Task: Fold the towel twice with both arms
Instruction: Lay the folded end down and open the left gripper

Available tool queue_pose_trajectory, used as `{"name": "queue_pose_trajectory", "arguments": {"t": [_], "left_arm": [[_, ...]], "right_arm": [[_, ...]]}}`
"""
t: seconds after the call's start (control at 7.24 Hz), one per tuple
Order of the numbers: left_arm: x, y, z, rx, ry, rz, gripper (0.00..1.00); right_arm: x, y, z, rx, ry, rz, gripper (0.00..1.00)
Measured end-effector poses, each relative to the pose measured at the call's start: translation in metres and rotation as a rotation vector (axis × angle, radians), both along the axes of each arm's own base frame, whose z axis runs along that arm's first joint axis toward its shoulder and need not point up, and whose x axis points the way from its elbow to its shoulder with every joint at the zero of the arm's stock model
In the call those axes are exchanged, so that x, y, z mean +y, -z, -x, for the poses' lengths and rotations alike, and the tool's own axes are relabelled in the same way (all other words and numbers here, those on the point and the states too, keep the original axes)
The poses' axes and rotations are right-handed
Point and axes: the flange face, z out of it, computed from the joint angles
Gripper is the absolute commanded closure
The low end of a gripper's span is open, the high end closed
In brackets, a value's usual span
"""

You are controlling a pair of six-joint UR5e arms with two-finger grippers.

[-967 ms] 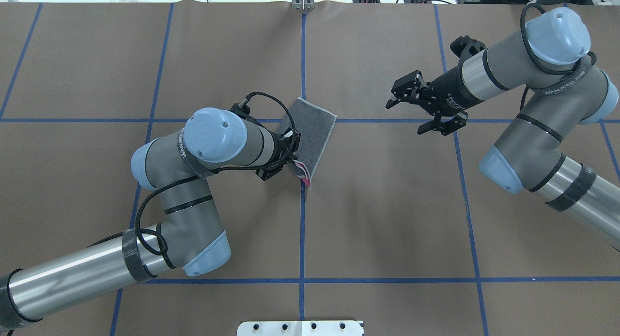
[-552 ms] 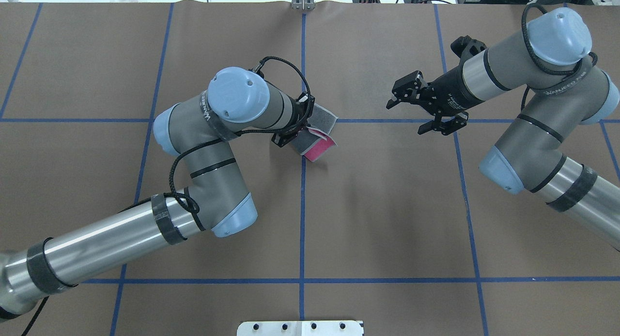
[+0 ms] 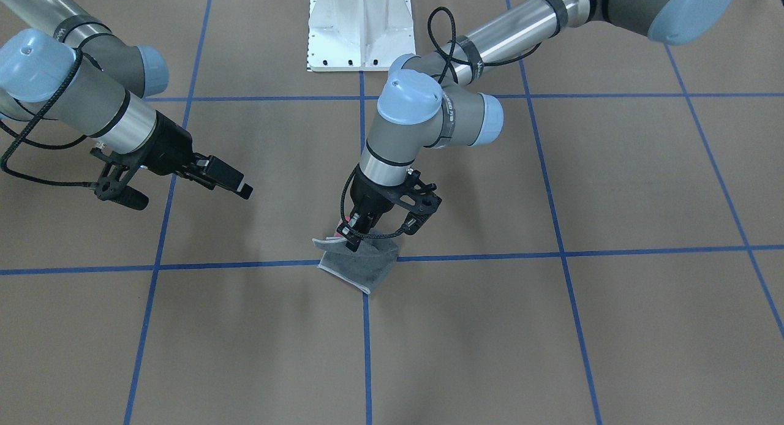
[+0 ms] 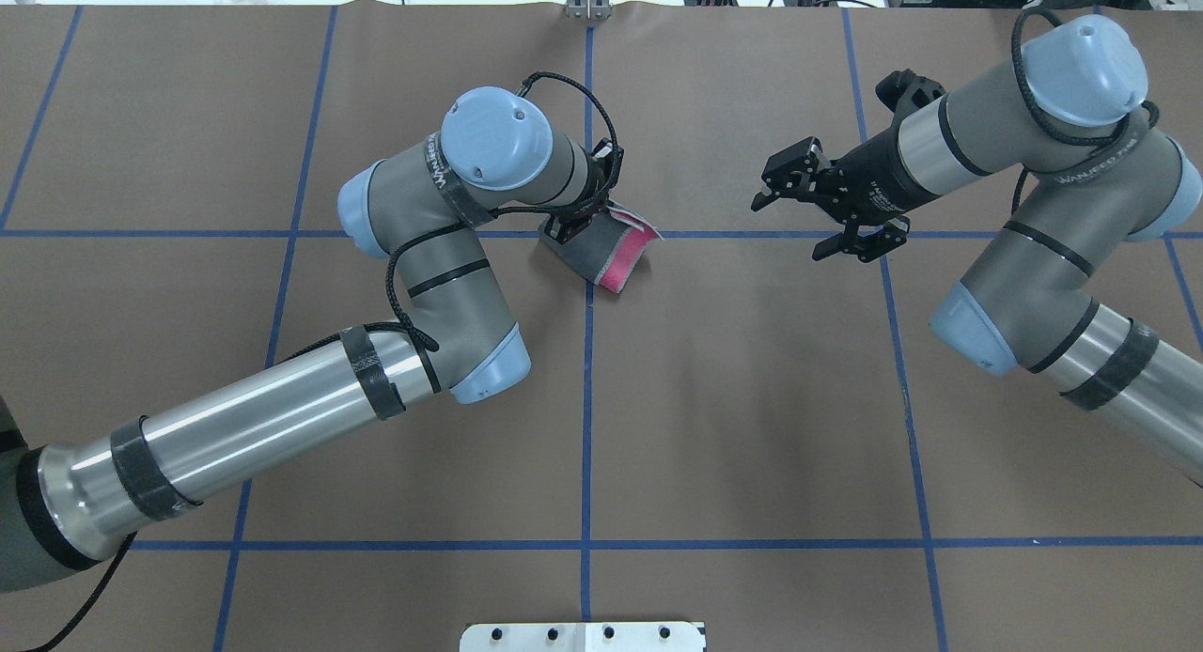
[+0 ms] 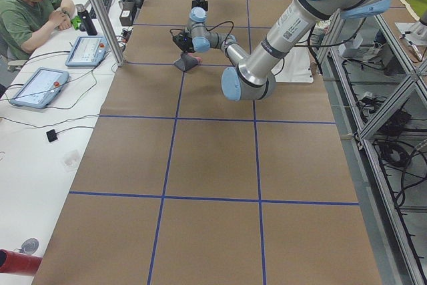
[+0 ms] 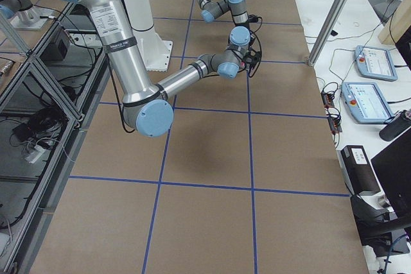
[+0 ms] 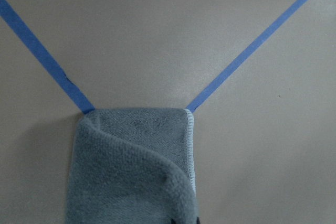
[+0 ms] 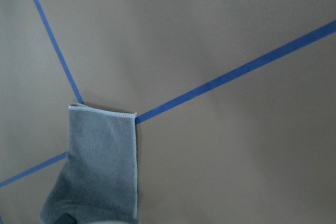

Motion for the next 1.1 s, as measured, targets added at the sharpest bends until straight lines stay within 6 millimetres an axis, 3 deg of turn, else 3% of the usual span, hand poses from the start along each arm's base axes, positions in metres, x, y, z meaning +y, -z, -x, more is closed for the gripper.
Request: {"name": "queue_pose_trajectory", "arguments": {"t": [0.83, 0.97, 1.1], "left_arm": [[-0.012, -0.017, -0.011, -0.008, 0.006, 0.004, 1.00], [-0.016, -0.016, -0.009, -0.007, 0.011, 0.003, 0.87], [-0.019, -0.014, -0.006, -0.006, 0.016, 0.002, 0.01]], "right_arm": [[0.000, 0.000, 0.000, 0.000, -0.001, -0.001, 0.00], [0.000, 0.000, 0.000, 0.000, -0.001, -0.001, 0.00], [0.000, -0.001, 0.000, 0.000, -0.001, -0.001, 0.00]]}}
